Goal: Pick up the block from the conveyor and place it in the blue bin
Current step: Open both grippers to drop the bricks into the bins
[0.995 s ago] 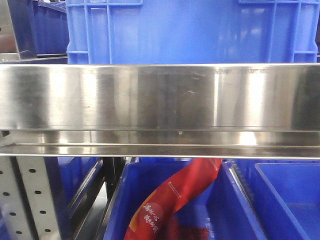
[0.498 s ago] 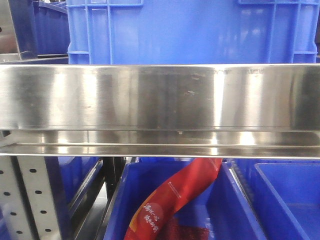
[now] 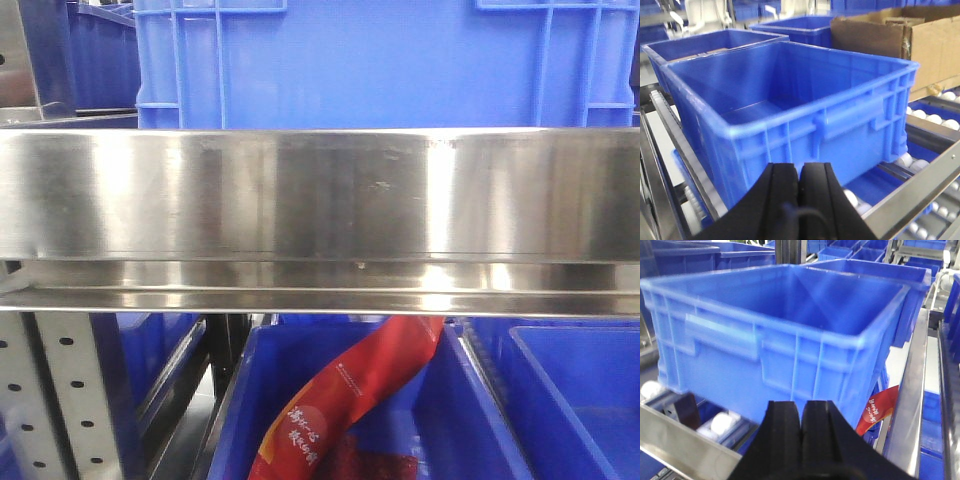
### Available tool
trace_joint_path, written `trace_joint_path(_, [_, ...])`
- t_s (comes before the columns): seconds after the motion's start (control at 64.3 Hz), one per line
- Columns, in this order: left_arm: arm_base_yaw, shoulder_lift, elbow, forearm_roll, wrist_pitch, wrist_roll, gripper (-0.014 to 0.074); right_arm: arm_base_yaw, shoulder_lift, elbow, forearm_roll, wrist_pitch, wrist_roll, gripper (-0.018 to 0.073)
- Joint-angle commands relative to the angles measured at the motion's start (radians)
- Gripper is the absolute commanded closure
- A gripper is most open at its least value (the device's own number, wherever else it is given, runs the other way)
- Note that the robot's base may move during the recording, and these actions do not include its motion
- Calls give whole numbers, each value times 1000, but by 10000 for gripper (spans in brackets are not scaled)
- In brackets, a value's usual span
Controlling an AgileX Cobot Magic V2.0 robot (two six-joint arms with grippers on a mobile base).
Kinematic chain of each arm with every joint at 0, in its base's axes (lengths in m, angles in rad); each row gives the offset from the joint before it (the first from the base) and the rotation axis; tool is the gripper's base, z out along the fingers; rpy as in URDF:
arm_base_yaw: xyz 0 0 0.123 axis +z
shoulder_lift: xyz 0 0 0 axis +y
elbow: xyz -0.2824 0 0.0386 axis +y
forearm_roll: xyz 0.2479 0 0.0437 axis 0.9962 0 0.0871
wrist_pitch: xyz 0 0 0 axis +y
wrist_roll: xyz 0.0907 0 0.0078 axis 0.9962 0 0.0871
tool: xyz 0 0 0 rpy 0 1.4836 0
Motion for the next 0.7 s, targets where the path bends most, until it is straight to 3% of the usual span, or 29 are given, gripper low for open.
trace_joint_path(0.0, [-6,-80,125,-21,-117,-9,707,2,-48,72,0,-85,1,721])
trace_joint_path(0.264, [-6,-175,376,-73,-321,-9,707,2,-79,188,0,-121,1,721])
trace_joint_path(0.684, [-6,-175,398,-73,-338,-9,707,2,-79,190,0,-146,1,721])
